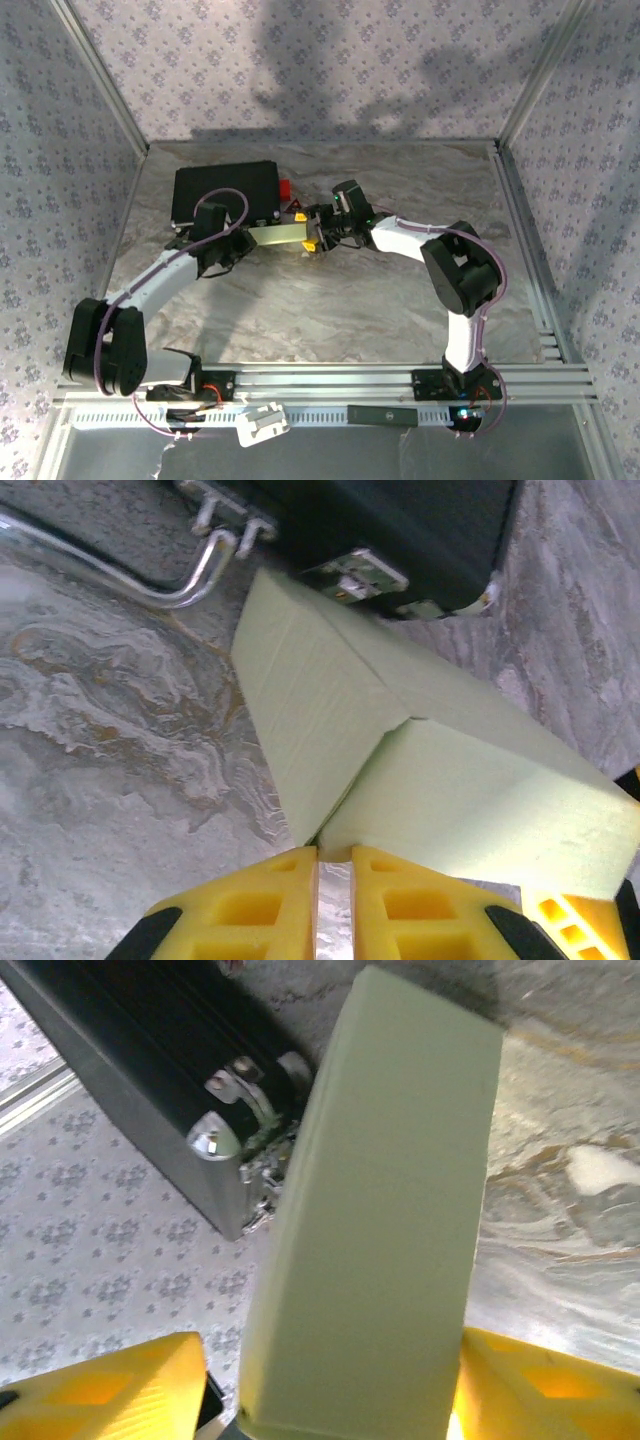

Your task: Fold the paper box

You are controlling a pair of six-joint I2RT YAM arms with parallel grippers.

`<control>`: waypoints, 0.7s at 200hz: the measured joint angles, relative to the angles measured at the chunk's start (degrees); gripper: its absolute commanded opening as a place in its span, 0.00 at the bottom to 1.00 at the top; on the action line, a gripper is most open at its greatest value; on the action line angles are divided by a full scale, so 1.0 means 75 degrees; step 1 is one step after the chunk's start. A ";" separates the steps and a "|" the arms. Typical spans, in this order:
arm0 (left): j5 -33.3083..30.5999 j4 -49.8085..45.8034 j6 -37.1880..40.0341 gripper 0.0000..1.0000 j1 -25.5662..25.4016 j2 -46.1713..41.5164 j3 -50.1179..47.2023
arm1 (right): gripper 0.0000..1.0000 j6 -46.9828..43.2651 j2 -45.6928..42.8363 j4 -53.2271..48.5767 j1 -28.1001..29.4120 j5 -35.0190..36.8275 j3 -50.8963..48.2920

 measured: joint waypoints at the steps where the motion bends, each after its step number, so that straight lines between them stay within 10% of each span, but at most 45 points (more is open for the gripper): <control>1: -0.0015 -0.0006 0.0003 0.15 0.0000 0.0006 0.0000 | 0.72 -0.0006 -0.0009 -0.0020 0.0000 0.0015 0.0000; 70: -0.0262 -0.0216 -0.0020 0.17 -0.0006 0.0347 -0.0344 | 0.70 -0.1521 -0.1781 -0.1335 0.0111 0.0702 -0.0490; 140: -0.0012 -0.0286 -0.1128 0.57 -0.0428 -0.2430 -0.1338 | 0.61 -0.2655 -0.2346 -0.2244 0.0991 0.2186 -0.1279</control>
